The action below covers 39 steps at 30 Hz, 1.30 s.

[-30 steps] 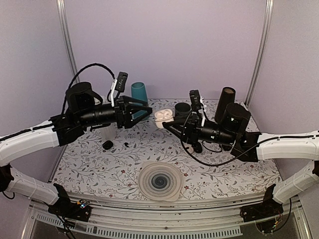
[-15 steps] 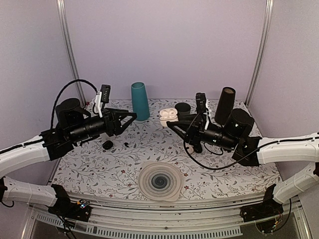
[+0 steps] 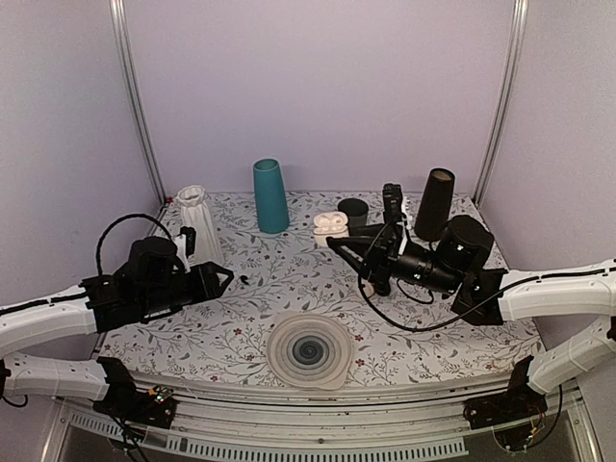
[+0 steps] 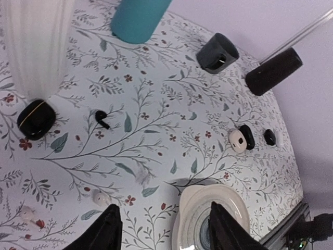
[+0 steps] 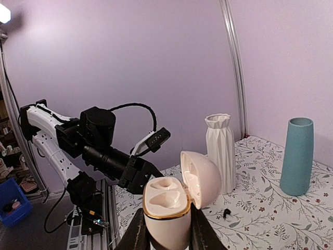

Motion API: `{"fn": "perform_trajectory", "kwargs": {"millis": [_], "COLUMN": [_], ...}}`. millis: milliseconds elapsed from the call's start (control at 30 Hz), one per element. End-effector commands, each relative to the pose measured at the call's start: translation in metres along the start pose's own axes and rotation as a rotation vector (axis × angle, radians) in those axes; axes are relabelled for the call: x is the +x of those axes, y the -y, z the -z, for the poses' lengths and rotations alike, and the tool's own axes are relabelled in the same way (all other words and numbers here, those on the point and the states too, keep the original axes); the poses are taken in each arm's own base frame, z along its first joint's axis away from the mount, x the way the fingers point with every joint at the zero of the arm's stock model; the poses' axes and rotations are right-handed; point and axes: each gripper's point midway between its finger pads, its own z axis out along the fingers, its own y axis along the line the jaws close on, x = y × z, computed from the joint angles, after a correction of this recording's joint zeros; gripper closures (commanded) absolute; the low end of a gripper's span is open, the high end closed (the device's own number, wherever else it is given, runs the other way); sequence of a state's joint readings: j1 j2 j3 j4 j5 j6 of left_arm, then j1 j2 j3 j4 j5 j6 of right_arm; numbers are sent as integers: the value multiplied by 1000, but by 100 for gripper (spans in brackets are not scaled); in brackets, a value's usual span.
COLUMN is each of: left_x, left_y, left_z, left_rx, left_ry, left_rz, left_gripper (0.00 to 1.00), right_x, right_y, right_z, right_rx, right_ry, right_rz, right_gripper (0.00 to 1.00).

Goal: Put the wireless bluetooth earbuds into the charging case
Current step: Pick up the left earbud from the center of the board.

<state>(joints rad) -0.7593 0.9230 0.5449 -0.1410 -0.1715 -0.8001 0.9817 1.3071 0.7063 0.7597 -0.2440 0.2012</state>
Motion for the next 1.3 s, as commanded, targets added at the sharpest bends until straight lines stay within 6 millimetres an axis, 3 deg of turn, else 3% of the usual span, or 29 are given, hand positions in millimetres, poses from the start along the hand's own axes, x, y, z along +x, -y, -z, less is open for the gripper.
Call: {"fn": "perform_trajectory", "kwargs": {"millis": [0,300,567,933,1267], "left_x": [20,46,59,66,71], "left_y": [-58,-112,-139,-158,-167], "left_z": [1,7,4,-11,-27], "left_rx": [-265,-537,-753,-899,-916], "left_ry": [-28,-46,-88,-136,-153], "left_rz": [124,246,283,271,285], "left_gripper": [43,53,60,63,63], "right_x": [-10,-9,-10,-8,-6], "right_y": [-7,-10,-13,-14,-14], "right_z": [8,19,30,40,39], "right_rx": [-16,-26,-31,-23,-24], "right_ry": [44,63,74,80,77], "right_rz": [-10,-9,-8,-20,-18], "right_gripper": [97,97,97,97,97]}}
